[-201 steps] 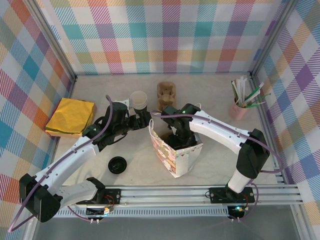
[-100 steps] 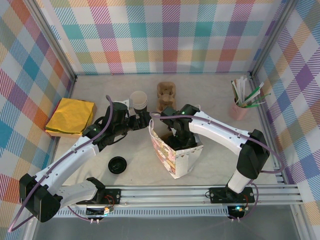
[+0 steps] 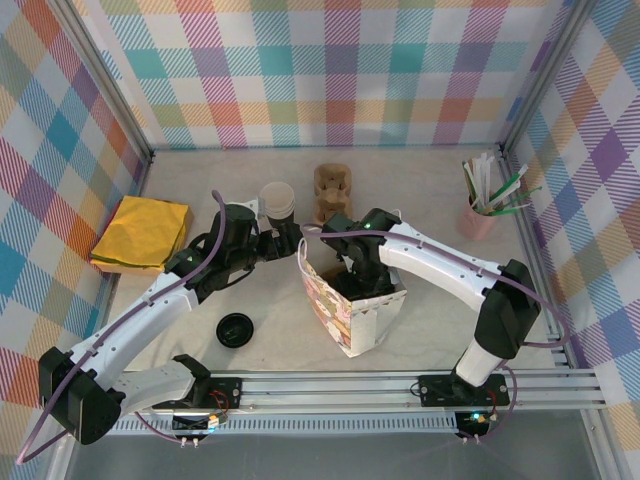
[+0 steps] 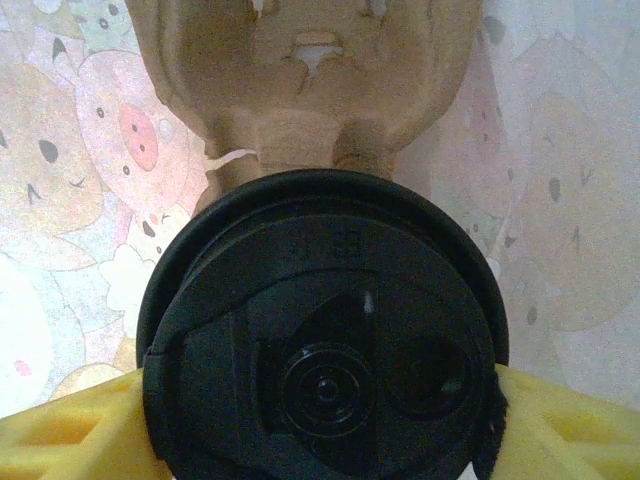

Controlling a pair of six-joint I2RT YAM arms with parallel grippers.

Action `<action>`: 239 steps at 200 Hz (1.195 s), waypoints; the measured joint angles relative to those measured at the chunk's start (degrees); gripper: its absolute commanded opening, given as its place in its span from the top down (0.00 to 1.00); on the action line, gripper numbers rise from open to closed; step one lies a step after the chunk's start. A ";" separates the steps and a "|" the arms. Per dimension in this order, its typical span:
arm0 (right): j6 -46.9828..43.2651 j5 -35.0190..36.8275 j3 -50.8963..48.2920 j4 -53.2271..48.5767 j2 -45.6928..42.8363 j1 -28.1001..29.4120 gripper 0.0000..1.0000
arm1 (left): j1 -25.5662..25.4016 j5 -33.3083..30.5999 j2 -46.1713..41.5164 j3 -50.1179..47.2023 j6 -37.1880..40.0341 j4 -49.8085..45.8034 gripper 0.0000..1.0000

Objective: Pack the takeout coffee

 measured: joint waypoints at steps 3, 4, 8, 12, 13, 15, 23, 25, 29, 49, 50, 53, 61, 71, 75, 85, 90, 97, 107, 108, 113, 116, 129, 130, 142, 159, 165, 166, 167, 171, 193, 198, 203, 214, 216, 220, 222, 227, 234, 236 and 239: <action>0.00 0.00 0.00 -0.02 -0.04 0.00 0.32 | 0.00 0.00 0.00 0.00 0.00 0.00 0.05; 0.00 0.00 0.00 -0.04 -0.04 0.00 0.32 | 0.00 0.00 0.00 0.00 0.00 0.00 0.05; 0.00 0.00 0.00 -0.11 -0.04 0.04 0.32 | 0.00 0.00 0.00 0.00 0.00 0.00 0.05; 0.00 0.02 0.00 -0.15 -0.11 0.07 0.32 | 0.00 0.00 0.00 0.00 0.00 0.00 0.05; 0.02 0.02 0.00 -0.15 -0.11 0.07 0.32 | 0.00 0.00 0.00 0.00 0.00 0.00 0.05; 0.02 0.00 0.00 -0.17 -0.13 0.11 0.32 | 0.00 0.00 0.00 0.00 0.00 0.00 0.05; 0.04 0.02 0.00 -0.24 -0.20 0.15 0.32 | 0.00 0.00 0.00 0.00 0.00 0.00 0.05; 0.04 0.02 0.00 -0.28 -0.22 0.15 0.32 | 0.00 0.00 0.00 0.00 0.00 0.00 0.05; 0.09 0.02 0.00 -0.35 -0.24 0.17 0.32 | 0.00 0.00 0.00 0.00 0.00 0.00 0.05; 0.20 0.02 0.00 -0.39 -0.31 0.26 0.32 | 0.00 0.00 0.00 0.00 0.00 0.00 0.05; 0.20 0.02 0.00 -0.39 -0.31 0.26 0.32 | 0.00 0.00 0.00 0.00 0.00 0.00 0.05; 0.20 0.02 -0.02 -0.39 -0.31 0.26 0.32 | 0.00 0.00 0.00 0.00 0.00 0.00 0.05; 0.20 0.02 -0.07 -0.35 -0.31 0.26 0.32 | 0.00 0.00 0.00 0.00 0.00 0.00 0.05; 0.20 0.04 -0.13 -0.33 -0.37 0.26 0.32 | 0.00 0.00 0.00 0.00 0.00 0.00 0.05; 0.20 0.04 -0.15 -0.33 -0.42 0.26 0.32 | 0.00 0.00 0.00 0.00 0.00 0.00 0.05; 0.20 0.02 -0.26 -0.31 -0.50 0.26 0.32 | 0.00 0.00 0.00 0.00 0.00 0.00 0.05; 0.20 0.04 -0.35 -0.24 -0.57 0.26 0.32 | -0.02 0.00 0.00 0.00 0.00 0.00 0.05; 0.20 0.04 -0.44 -0.15 -0.66 0.26 0.32 | -0.02 0.00 0.00 0.00 0.00 -0.02 0.05; 0.20 0.04 -0.50 -0.09 -0.68 0.26 0.32 | -0.02 0.00 0.00 0.00 0.00 -0.02 0.05; 0.20 0.04 -0.50 -0.09 -0.68 0.26 0.32 | -0.02 0.00 0.00 0.00 0.00 0.00 0.05; 0.20 0.04 -0.52 -0.02 -0.68 0.26 0.32 | -0.02 0.00 0.00 0.00 0.00 -0.02 0.05; 0.20 0.04 -0.57 0.02 -0.68 0.26 0.32 | -0.02 0.00 0.00 0.00 0.00 -0.02 0.05; 0.22 0.07 -0.79 0.37 -0.70 0.26 0.32 | -0.02 0.00 0.00 0.00 0.00 -0.04 0.05; 0.22 0.07 -0.79 0.39 -0.70 0.26 0.32 | -0.02 0.00 0.00 0.00 0.00 -0.04 0.05; 0.22 0.11 -0.92 0.63 -0.70 0.26 0.32 | -0.02 0.00 0.00 0.00 0.00 -0.22 0.05; 0.22 0.22 -1.22 1.05 -0.79 0.26 0.32 | -0.02 0.00 0.00 0.00 0.00 -0.44 0.05; 0.22 0.22 -1.33 1.20 -0.90 0.26 0.32 | -0.02 0.00 0.00 0.04 0.00 -0.44 0.05; 0.22 0.22 -1.36 1.22 -0.92 0.26 0.32 | -0.02 0.00 0.00 0.04 0.00 -0.46 0.05; 0.22 0.22 -1.38 1.25 -0.92 0.26 0.32 | -0.02 0.00 0.00 0.07 0.00 -0.46 0.05; 0.22 0.22 -1.46 1.33 -0.98 0.26 0.32 | -0.02 0.00 0.00 0.11 0.00 -0.48 0.05; 0.22 0.24 -1.64 1.64 -1.09 0.26 0.32 | -0.02 0.00 0.00 0.28 0.00 -0.83 0.05; 0.22 0.24 -1.68 1.73 -1.09 0.26 0.32 | -0.02 0.00 0.00 0.28 0.00 -0.83 0.05; 0.22 0.26 -1.77 1.86 -1.09 0.26 0.32 | -0.02 0.00 0.00 0.28 0.00 -0.83 0.05; 0.20 0.26 -1.88 2.10 -1.11 0.26 0.31 | -0.02 0.00 0.00 0.31 0.00 -0.83 0.05; 0.22 0.28 -1.88 2.12 -1.11 0.26 0.32 | -0.02 0.00 0.00 0.31 0.00 -0.83 0.05; 0.22 0.28 -1.90 2.19 -1.11 0.26 0.32 | -0.02 0.00 0.00 0.31 0.00 -0.83 0.05; 0.20 0.28 -1.92 2.21 -1.11 0.26 0.32 | -0.02 0.00 0.00 0.31 0.00 -0.83 0.05; 0.20 0.31 -1.95 2.27 -1.11 0.24 0.32 | -0.02 0.00 0.00 0.31 0.00 -0.83 0.05; 0.20 0.33 -1.95 2.29 -1.11 0.24 0.32 | -0.02 0.00 0.00 0.31 0.00 -0.85 0.05; 0.22 0.33 -1.97 2.29 -1.11 0.26 0.32 | -0.02 0.00 0.00 0.31 0.00 -0.85 0.05; 0.20 0.33 -1.99 2.29 -1.11 0.24 0.32 | -0.02 0.00 0.00 0.31 0.00 -0.85 0.05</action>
